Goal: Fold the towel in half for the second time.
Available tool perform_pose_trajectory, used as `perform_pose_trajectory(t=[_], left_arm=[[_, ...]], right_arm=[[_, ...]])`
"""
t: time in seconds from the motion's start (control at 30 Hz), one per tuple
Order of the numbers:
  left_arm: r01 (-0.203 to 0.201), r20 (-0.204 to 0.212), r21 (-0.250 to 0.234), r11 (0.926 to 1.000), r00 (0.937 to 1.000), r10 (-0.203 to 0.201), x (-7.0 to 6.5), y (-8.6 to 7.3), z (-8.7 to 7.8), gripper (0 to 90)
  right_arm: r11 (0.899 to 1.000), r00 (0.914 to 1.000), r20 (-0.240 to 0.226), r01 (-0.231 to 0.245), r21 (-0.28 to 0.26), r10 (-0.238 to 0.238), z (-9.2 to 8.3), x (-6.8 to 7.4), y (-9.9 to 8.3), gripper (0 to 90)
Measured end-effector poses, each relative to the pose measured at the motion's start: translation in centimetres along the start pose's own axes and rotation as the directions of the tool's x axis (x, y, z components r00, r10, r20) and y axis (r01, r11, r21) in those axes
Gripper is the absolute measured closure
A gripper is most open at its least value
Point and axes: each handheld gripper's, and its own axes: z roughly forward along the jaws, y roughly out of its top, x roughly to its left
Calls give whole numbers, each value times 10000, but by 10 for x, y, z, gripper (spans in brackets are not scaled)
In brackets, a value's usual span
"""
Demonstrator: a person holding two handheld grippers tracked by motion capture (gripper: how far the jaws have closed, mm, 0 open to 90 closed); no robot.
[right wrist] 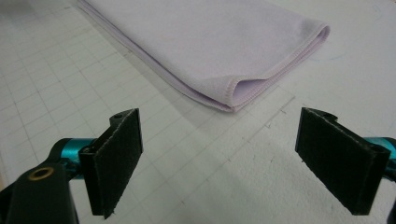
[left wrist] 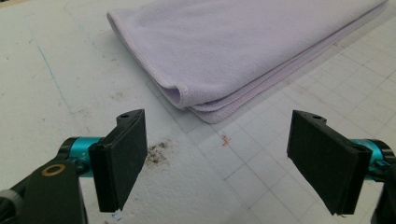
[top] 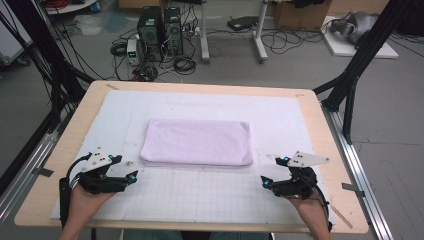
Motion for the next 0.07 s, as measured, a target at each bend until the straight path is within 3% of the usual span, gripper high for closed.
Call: perform_pose_trajectory(t=[0.07], left_arm=[[9, 7, 7, 10000, 10000, -9, 0, 0, 0, 206]], right_arm=[[10000, 10000, -2, 43, -22, -43, 0, 0, -1, 142]])
